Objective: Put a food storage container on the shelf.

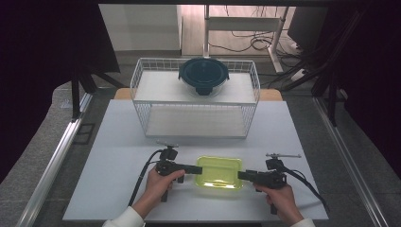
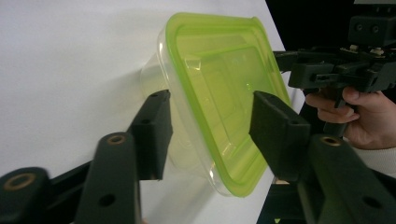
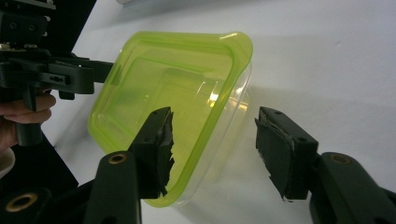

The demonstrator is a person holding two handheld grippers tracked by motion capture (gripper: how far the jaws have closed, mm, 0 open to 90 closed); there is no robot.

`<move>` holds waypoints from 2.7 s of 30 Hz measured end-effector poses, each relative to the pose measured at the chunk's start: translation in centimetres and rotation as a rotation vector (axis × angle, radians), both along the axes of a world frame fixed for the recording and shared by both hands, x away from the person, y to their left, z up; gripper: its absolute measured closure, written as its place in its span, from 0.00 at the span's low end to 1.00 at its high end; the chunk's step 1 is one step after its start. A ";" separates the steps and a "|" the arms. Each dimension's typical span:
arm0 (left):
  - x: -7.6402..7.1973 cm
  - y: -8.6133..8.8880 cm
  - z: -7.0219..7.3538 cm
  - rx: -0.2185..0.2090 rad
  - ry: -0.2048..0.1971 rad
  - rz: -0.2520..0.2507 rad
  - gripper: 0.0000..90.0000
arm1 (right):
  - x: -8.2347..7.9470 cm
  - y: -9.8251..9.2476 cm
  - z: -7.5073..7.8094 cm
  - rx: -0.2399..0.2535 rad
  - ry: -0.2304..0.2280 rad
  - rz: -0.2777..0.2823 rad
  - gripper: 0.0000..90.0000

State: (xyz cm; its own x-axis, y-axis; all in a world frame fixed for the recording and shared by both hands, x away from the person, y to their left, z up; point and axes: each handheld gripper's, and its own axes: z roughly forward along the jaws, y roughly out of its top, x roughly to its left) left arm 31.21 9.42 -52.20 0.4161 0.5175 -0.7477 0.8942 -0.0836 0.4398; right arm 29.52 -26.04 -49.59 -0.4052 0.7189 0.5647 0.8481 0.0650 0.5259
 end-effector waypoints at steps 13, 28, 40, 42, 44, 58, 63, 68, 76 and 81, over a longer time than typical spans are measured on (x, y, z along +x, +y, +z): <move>0.0 -0.3 -0.7 -0.027 0.053 -0.004 0.82 | -0.2 0.3 -0.4 0.024 0.044 -0.001 0.77; -0.5 0.0 0.0 -0.019 0.005 -0.009 0.89 | -0.6 -0.3 0.5 0.088 0.024 -0.003 0.85; -0.9 0.6 1.5 -0.035 -0.058 -0.012 0.89 | -0.9 0.1 2.0 0.082 -0.049 0.025 0.86; -1.1 0.7 1.9 -0.036 -0.074 -0.014 0.89 | -0.9 0.1 2.3 0.089 -0.060 0.031 0.86; -1.2 0.8 2.4 -0.038 -0.085 -0.012 0.89 | -0.8 0.1 2.5 0.103 -0.062 0.035 0.86; -1.4 2.0 6.2 -0.055 -0.182 0.007 0.89 | 0.0 1.0 5.5 0.106 -0.144 0.066 0.87; -1.0 2.3 7.6 -0.068 -0.205 0.013 0.89 | 0.4 1.3 7.1 0.101 -0.189 0.080 0.87; -0.8 2.6 9.2 -0.066 -0.239 0.019 0.89 | 0.8 1.6 8.7 0.100 -0.220 0.089 0.87; -0.6 3.0 12.0 -0.057 -0.296 0.019 0.89 | 1.3 2.0 11.1 0.103 -0.268 0.094 0.87; -0.4 3.3 13.1 -0.060 -0.315 0.029 0.88 | 1.7 2.3 12.3 0.103 -0.284 0.098 0.87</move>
State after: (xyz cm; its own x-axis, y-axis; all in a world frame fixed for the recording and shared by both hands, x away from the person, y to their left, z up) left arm 30.84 12.77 -39.07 0.6178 0.4915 -0.6139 0.7151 -0.0262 0.6986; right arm 31.22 -23.74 -37.28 -0.6217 0.6138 0.4866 0.6584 0.0731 0.7491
